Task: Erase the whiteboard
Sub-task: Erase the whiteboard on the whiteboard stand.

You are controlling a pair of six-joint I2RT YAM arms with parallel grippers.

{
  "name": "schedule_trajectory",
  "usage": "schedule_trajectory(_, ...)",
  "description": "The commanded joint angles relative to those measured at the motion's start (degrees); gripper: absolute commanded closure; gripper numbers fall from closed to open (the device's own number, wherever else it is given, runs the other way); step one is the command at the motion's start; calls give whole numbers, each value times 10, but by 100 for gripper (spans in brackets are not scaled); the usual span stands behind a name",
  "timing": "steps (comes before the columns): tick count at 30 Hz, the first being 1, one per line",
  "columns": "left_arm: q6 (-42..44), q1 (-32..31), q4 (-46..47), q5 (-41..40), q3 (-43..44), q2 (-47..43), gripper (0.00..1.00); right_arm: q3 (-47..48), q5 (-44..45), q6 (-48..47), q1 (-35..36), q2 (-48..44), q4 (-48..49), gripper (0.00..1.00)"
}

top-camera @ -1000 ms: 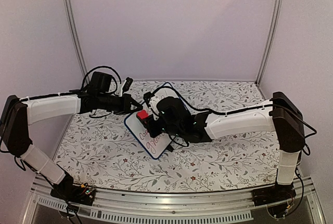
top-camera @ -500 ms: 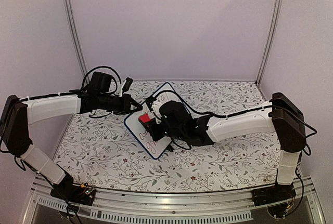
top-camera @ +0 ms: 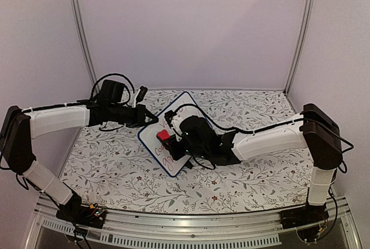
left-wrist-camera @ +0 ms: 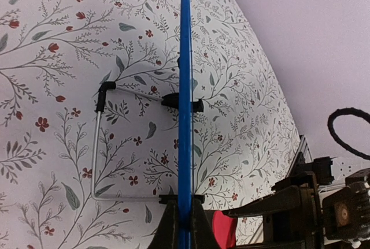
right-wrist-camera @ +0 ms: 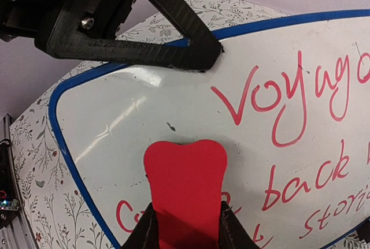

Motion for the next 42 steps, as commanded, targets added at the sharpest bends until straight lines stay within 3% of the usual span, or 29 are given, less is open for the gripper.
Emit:
schedule_trajectory(1, 3, -13, 12, 23, -1, -14, 100, -23, -11, 6, 5, -4, -27, 78)
schedule_trajectory(22, 4, -13, 12, 25, 0, -16, 100, 75, 16, -20, -4, 24, -34, 77)
schedule_trajectory(29, 5, -13, 11, 24, 0, -17, 100, 31, -17, -15, -2, 22, -25, 77)
schedule_trajectory(42, 3, -13, 12, 24, 0, -16, 100, -38, 8, 8, 0, -6, -12, 77)
